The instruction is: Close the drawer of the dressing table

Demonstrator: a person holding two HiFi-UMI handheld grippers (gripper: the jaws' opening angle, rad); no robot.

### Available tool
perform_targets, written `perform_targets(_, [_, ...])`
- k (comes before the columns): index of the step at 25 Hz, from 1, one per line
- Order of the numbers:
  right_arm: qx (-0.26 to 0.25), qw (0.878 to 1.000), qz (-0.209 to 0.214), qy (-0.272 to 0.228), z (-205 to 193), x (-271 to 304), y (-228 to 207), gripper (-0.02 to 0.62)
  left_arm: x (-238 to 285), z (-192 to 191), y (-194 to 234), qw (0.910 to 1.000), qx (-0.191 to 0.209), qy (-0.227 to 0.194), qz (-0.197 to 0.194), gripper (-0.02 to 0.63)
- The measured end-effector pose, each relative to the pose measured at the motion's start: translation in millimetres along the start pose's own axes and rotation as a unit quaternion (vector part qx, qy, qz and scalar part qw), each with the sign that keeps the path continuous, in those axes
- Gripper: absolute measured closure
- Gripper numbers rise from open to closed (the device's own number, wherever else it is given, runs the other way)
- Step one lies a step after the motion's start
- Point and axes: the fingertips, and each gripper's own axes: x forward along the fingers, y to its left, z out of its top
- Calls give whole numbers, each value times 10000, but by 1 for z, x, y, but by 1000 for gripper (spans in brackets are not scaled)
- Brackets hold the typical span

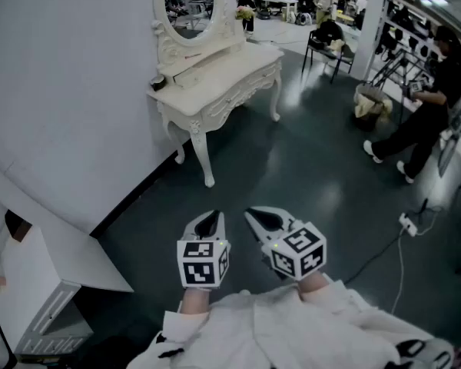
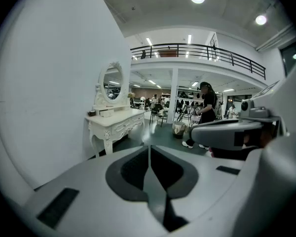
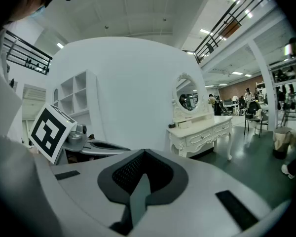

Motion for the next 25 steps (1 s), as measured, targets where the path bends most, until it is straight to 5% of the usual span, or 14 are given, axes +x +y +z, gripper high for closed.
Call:
perform_targets(13, [81,9999,71,105,-8,0,-4,589,9,-4,-24,9996,93,175,-190,588])
perform_targets(18, [116,9998,77,-123,-2,-2,-6,589,5,0,-18,9999,-107,-49,-26,589])
perform_targets(25, [281,9986,436,-67,-2,0,-11,588,13,0,-32,9993,-32,-23,-368,588])
